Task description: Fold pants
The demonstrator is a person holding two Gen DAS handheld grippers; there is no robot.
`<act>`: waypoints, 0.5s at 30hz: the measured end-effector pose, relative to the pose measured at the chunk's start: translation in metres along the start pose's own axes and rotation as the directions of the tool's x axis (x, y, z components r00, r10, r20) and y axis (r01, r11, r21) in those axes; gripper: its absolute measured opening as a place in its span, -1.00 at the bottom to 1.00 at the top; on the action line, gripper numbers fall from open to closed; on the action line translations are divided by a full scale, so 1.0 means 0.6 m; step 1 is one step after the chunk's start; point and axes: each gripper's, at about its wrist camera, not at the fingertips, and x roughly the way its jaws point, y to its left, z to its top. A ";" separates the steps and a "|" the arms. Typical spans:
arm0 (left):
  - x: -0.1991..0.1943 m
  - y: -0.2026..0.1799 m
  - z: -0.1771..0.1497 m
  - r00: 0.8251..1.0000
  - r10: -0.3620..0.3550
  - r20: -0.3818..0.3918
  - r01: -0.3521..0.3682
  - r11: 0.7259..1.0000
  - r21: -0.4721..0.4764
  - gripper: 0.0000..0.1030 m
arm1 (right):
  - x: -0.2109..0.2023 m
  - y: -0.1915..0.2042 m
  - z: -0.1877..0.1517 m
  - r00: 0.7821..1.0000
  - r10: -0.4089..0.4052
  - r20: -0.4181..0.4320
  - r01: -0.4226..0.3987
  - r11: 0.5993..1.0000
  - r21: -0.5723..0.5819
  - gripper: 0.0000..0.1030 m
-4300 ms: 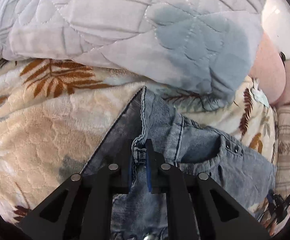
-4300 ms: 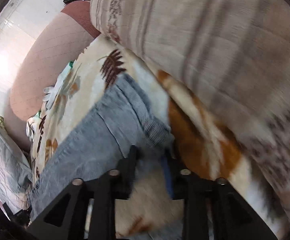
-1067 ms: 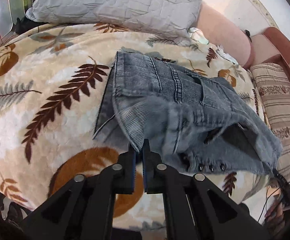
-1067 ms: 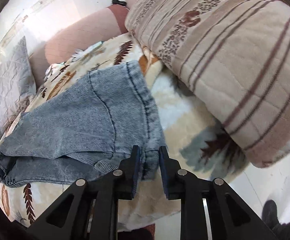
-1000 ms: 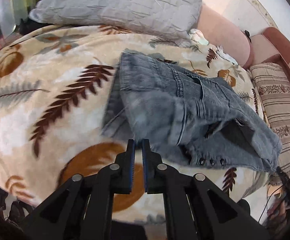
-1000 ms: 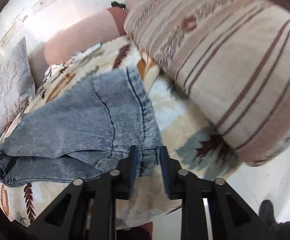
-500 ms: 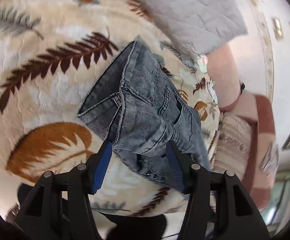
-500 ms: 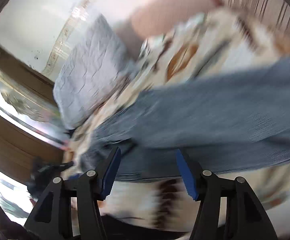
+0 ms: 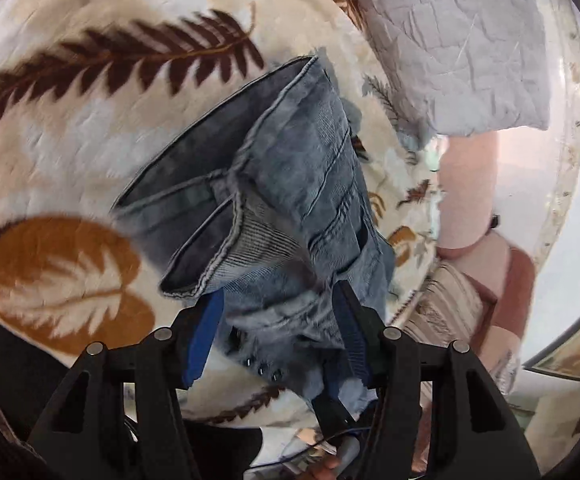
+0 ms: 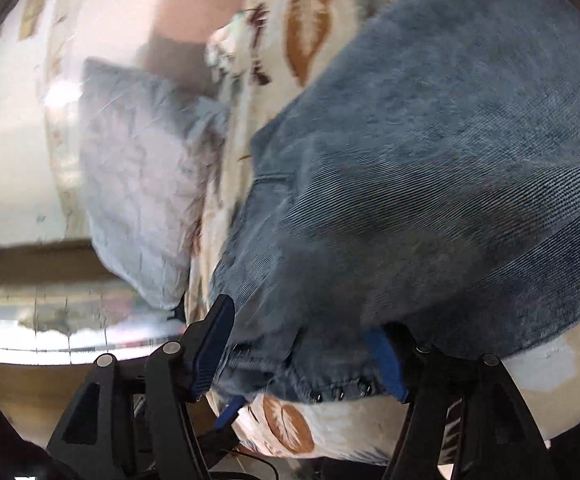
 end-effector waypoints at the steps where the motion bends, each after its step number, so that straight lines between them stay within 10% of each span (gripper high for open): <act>1: 0.008 -0.005 0.010 1.000 0.021 -0.009 -0.021 1.000 -0.004 0.08 | -0.001 -0.003 0.002 1.000 -0.002 0.006 0.002 1.000 0.004 0.31; 5: 0.028 -0.018 0.036 0.997 0.066 -0.028 -0.066 0.998 0.017 -0.02 | -0.002 -0.006 0.003 1.000 -0.008 0.022 0.008 1.000 -0.009 0.31; 7: 0.034 -0.030 0.043 0.997 0.074 -0.029 -0.072 0.995 0.070 -0.67 | -0.005 -0.006 0.002 1.000 -0.006 0.025 0.007 1.000 -0.030 0.15; 10: 0.015 -0.062 0.047 0.999 0.054 0.008 -0.054 0.986 0.160 -0.71 | -0.012 0.017 0.006 1.000 0.021 0.022 -0.019 0.994 -0.106 -0.77; 15: -0.060 -0.111 -0.034 0.984 0.007 0.177 -0.100 0.846 0.523 -0.71 | -0.072 0.069 -0.035 0.997 0.037 0.073 -0.008 0.932 -0.361 -0.82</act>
